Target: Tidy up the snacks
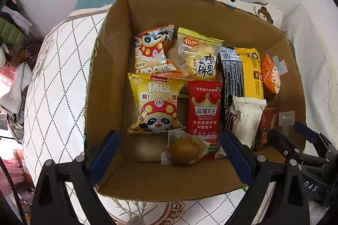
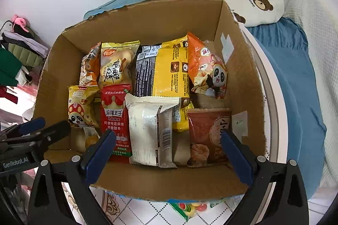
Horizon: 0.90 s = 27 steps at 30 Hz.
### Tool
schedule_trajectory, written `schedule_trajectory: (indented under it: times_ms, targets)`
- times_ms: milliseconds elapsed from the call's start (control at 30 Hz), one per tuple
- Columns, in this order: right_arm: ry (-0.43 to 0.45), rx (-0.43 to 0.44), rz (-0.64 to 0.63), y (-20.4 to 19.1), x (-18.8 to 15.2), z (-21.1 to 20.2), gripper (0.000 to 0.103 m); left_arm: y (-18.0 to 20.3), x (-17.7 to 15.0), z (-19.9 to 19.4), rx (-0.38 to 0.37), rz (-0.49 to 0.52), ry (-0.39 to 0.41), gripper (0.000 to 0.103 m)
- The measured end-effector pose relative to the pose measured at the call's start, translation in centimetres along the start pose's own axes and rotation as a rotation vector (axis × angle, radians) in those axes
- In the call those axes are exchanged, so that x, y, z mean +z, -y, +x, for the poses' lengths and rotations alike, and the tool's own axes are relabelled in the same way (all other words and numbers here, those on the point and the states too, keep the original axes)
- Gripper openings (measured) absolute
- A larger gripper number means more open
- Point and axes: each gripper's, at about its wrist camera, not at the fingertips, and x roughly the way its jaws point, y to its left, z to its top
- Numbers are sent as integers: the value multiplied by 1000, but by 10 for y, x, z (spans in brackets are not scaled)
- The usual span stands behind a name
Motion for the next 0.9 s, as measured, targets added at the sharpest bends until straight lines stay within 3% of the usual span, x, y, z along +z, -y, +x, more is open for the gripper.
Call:
schedule_trajectory:
  times_ms: [367,900]
  targets:
    - [92,-16,-31,0,-19,-41,101,13,-16,-32,30,28,106,98]
    - [293,-13,-84,-4,-70,-135,101,28,-79,-123,11,56,327,98]
